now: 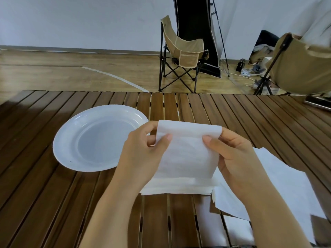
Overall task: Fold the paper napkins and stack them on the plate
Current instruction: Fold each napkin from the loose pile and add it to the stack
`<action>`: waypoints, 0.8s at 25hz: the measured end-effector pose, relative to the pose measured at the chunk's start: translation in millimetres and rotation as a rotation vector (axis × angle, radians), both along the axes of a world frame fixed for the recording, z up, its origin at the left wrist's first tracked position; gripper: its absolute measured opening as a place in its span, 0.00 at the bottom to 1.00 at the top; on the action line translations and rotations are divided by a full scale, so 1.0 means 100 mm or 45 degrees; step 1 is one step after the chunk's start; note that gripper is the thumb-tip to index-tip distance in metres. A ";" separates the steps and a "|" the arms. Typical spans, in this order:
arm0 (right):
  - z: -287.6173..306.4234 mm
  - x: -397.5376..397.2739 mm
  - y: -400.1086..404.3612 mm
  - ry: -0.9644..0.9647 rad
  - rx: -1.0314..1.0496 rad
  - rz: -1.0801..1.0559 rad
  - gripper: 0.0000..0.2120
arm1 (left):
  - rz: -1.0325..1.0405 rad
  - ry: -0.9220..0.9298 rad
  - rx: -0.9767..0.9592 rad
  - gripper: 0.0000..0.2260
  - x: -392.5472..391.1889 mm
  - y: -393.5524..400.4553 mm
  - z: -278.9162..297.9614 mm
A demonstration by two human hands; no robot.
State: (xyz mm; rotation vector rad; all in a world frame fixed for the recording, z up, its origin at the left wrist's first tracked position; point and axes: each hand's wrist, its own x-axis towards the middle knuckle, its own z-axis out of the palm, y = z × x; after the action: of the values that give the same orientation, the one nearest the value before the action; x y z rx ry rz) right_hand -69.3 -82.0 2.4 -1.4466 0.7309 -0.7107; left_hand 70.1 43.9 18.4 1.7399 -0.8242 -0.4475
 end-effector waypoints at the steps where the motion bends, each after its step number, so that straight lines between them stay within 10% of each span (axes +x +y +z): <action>1: 0.01 0.00 0.00 0.002 -0.016 -0.004 0.11 | 0.011 0.004 0.007 0.08 0.01 0.01 0.00; 17: -0.10 0.09 -0.03 0.064 -0.022 -0.174 0.15 | 0.194 0.505 0.099 0.09 0.16 0.08 -0.03; 20: -0.06 0.14 0.06 0.145 -0.027 -0.146 0.08 | 0.237 0.308 0.190 0.09 0.16 0.12 -0.08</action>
State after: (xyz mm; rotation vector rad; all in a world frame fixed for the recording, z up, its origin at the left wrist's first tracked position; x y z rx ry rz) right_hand -54.9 -76.4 -3.3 -1.4824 0.9023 -0.7302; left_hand 86.4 55.7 10.5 1.8368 -0.4616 -0.5915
